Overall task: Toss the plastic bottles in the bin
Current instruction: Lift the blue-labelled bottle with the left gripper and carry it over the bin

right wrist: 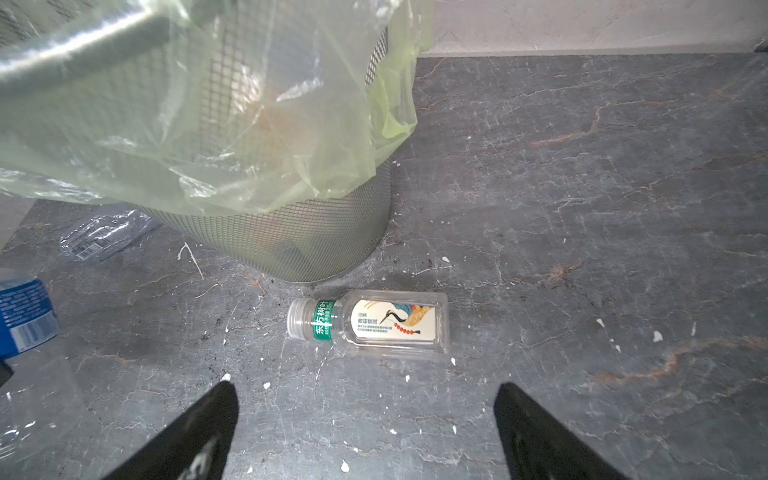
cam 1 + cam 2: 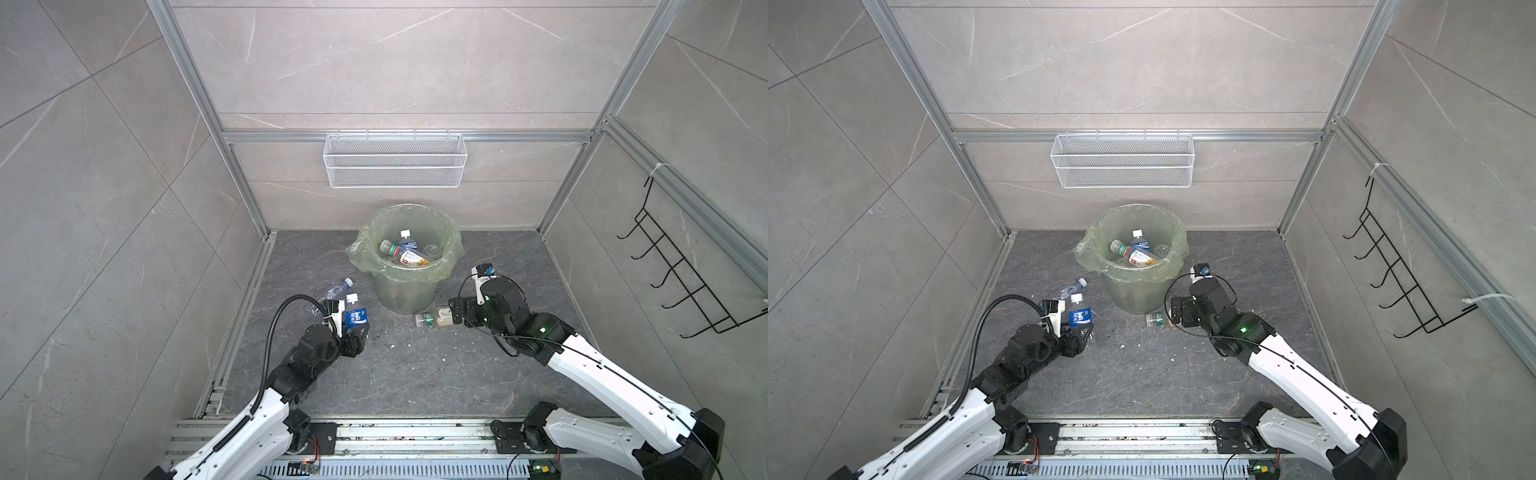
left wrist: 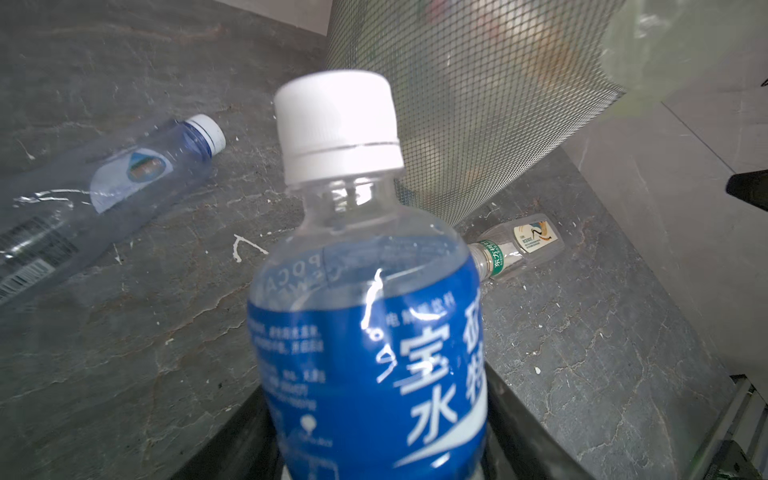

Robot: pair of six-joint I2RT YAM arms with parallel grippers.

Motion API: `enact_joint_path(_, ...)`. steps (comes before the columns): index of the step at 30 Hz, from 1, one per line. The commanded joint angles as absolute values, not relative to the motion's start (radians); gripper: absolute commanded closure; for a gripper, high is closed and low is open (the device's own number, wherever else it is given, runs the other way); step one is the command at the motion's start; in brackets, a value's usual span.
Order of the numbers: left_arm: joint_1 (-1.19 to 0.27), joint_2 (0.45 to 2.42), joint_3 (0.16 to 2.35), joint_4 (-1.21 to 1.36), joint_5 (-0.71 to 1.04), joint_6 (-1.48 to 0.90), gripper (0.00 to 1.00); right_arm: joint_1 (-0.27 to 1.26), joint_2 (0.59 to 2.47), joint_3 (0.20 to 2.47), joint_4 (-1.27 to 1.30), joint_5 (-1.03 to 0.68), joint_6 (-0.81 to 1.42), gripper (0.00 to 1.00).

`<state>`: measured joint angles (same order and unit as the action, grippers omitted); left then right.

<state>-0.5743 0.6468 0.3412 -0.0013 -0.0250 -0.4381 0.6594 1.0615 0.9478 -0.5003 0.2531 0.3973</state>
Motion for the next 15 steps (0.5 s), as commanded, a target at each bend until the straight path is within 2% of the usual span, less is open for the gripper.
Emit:
enact_joint_path(1,-0.581,0.547,0.338,-0.027,-0.060,-0.376,0.35,0.655,1.066,0.930,-0.473,0.241,0.411,0.03)
enact_joint_path(7,-0.587,0.443,0.371,-0.069,-0.027,-0.338,0.34,0.655,1.078,0.925,-0.462,0.221,0.412,0.03)
enact_joint_path(15,-0.589,0.470,0.498,-0.094,0.010,-0.315,0.35,0.656,1.080,0.925,-0.451,0.218,0.403,0.02)
